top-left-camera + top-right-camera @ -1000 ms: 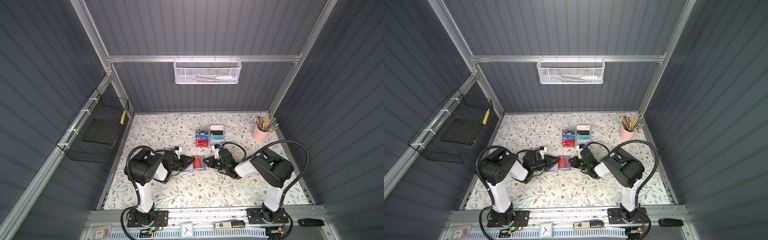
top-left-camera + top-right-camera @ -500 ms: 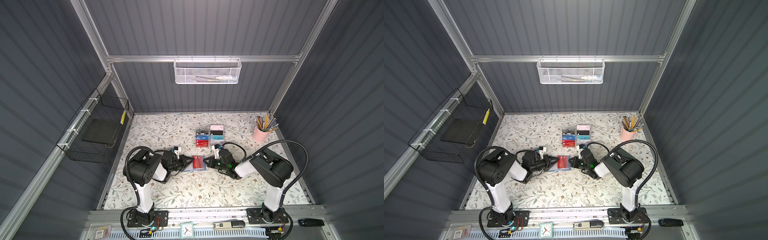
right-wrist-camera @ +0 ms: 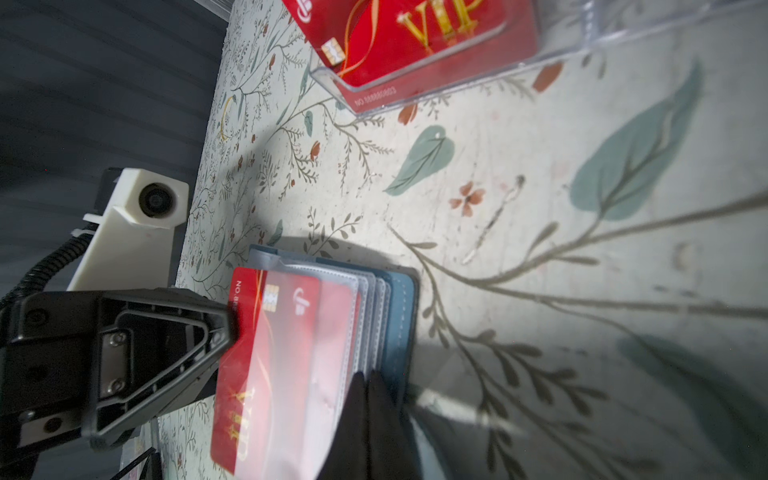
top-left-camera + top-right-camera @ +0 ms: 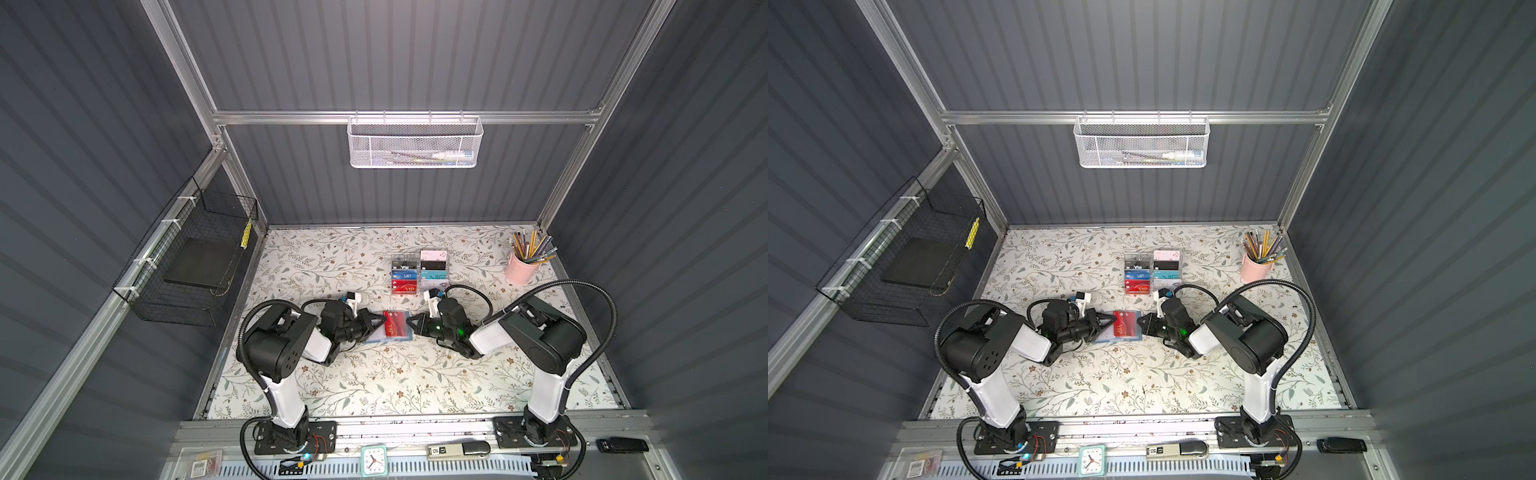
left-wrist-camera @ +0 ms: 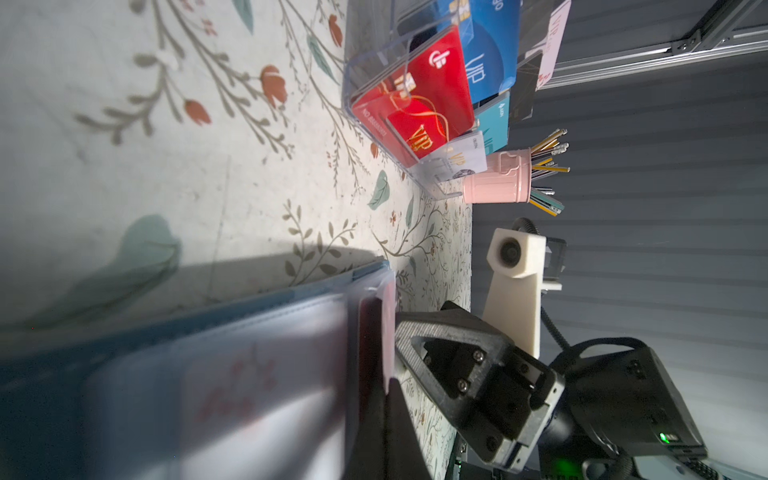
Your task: Take the credit cards out of the card holder
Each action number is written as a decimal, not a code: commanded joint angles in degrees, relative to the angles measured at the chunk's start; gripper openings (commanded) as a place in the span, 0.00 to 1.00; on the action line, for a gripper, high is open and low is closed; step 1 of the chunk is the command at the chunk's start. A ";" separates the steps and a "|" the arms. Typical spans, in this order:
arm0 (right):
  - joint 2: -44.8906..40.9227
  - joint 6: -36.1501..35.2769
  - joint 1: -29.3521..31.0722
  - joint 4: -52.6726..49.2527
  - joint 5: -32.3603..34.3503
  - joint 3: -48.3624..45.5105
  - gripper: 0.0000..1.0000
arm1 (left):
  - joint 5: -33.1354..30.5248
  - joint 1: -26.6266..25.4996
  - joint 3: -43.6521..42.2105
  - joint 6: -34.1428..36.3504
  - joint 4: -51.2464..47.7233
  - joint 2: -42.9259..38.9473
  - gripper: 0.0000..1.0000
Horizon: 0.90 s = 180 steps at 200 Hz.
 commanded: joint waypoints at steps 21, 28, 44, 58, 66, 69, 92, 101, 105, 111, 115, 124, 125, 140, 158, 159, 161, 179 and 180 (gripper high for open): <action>0.30 -2.03 -0.07 -11.83 1.23 -2.66 0.09 | -2.36 0.50 1.03 5.89 -10.10 -5.48 0.00; -0.30 -2.35 -0.13 -12.29 1.31 -2.64 0.10 | -2.74 0.59 1.19 6.41 -11.33 -6.01 0.00; -1.54 -3.06 -0.11 -12.75 1.17 -2.69 0.14 | -3.44 0.99 1.21 6.84 -13.37 -6.90 0.00; -2.72 -3.59 -0.19 -13.41 0.99 -2.53 0.19 | -3.72 1.21 1.20 7.06 -14.25 -7.50 0.00; -3.41 -4.07 -0.18 -14.05 0.91 -2.33 0.23 | -4.14 1.30 1.46 7.40 -15.64 -8.00 0.00; -3.67 -4.24 -0.21 -14.28 0.89 -2.23 0.25 | -4.36 1.30 1.59 7.52 -16.24 -8.16 0.00; -6.06 -5.61 -0.24 -16.64 1.22 -1.66 0.33 | -6.27 1.30 3.08 10.00 -22.26 -10.72 0.00; -7.07 -5.96 -0.24 -17.87 1.33 -1.27 0.36 | -7.69 1.30 3.94 11.30 -25.79 -12.27 0.00; -7.56 -6.20 -0.24 -18.48 1.29 -1.06 0.38 | -8.27 1.30 4.24 11.76 -27.02 -13.06 0.00; -8.41 -6.51 -0.20 -19.26 1.29 -0.75 0.40 | -8.95 1.31 4.64 12.27 -28.54 -14.22 0.00; -8.96 -6.67 -0.24 -19.66 1.31 -0.62 0.42 | -9.23 1.34 4.99 12.66 -29.42 -14.90 0.00; -10.03 -7.18 -0.22 -20.79 1.42 -0.24 0.46 | -9.87 1.33 5.95 13.49 -31.32 -15.93 0.00; -10.12 -7.21 -0.19 -20.91 1.42 -0.20 0.47 | -9.97 1.32 6.00 13.59 -31.48 -16.06 0.00; -11.69 -8.10 -0.22 -22.53 1.11 0.78 0.52 | -10.56 1.30 7.17 14.03 -32.91 -17.19 0.00; -13.61 -8.44 -0.20 -23.18 0.28 1.71 0.59 | -10.15 1.30 8.26 13.71 -32.69 -17.51 0.00; -13.71 -8.46 -0.18 -23.29 0.28 1.79 0.59 | -10.11 1.30 8.29 13.66 -32.69 -17.47 0.00; -13.85 -8.48 -0.23 -23.42 0.30 1.91 0.60 | -10.08 1.30 8.45 13.56 -32.69 -17.45 0.00; -16.01 -9.02 -0.21 -24.50 -0.07 3.02 0.66 | -9.72 1.30 9.44 13.36 -32.37 -17.81 0.00; -16.09 -9.10 -0.23 -24.56 -0.07 3.06 0.66 | -9.72 1.30 9.41 13.35 -32.26 -17.84 0.00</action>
